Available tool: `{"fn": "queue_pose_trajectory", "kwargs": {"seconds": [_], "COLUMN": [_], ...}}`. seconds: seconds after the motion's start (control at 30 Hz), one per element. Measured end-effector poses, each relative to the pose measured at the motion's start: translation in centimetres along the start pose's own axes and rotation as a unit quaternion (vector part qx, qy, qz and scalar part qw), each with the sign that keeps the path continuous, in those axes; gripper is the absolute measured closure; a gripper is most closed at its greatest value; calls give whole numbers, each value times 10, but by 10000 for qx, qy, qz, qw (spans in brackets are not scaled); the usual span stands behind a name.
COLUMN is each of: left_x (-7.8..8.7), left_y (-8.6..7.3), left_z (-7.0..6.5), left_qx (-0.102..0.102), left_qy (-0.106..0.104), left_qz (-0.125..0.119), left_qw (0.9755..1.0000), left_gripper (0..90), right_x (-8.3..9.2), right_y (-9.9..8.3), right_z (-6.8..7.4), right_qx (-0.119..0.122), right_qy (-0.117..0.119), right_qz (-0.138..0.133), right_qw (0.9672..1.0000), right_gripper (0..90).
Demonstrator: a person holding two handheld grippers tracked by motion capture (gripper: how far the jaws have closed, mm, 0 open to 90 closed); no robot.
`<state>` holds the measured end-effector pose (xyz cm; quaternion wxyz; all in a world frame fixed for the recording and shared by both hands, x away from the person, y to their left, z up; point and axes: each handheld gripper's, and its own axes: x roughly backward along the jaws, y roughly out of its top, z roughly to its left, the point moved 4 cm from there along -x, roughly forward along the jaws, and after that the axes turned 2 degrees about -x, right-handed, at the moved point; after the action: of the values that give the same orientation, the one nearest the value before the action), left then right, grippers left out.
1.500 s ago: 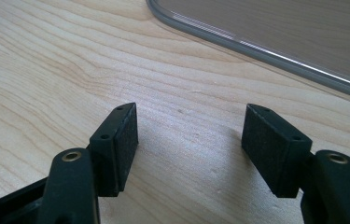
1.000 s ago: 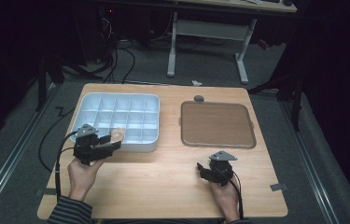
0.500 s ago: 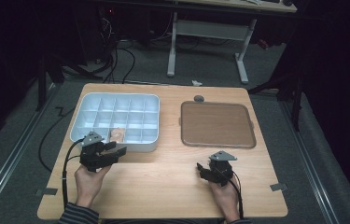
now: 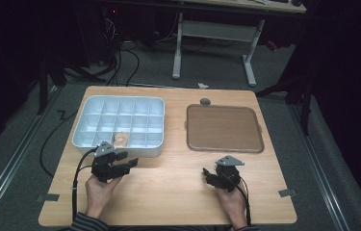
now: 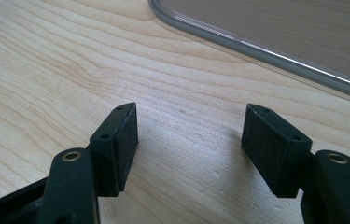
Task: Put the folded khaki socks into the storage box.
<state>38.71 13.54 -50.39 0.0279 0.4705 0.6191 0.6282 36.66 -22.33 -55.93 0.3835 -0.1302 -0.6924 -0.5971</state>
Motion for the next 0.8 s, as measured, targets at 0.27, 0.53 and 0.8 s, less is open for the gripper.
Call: {"fn": "queue_pose_trajectory", "kwargs": {"seconds": [0.27, 0.53, 0.8], "left_x": [-9, -20, -30], "left_y": [-5, -10, -13], "left_z": [-1, -3, -5], "left_qx": [18, -41, -37], "left_qy": [28, -13, 78], "left_qz": [116, 209, 231], "left_qw": [9999, 9998, 9997], "left_gripper": [452, 452, 450], "right_x": [0, 0, 0], "right_y": [0, 0, 0], "right_z": [0, 0, 0], "right_qx": [3, 15, 27], "right_qy": [3, 9, 11], "right_qz": [0, 1, -7], "right_qw": [10000, 10000, 10000], "right_gripper": [363, 363, 365]}}
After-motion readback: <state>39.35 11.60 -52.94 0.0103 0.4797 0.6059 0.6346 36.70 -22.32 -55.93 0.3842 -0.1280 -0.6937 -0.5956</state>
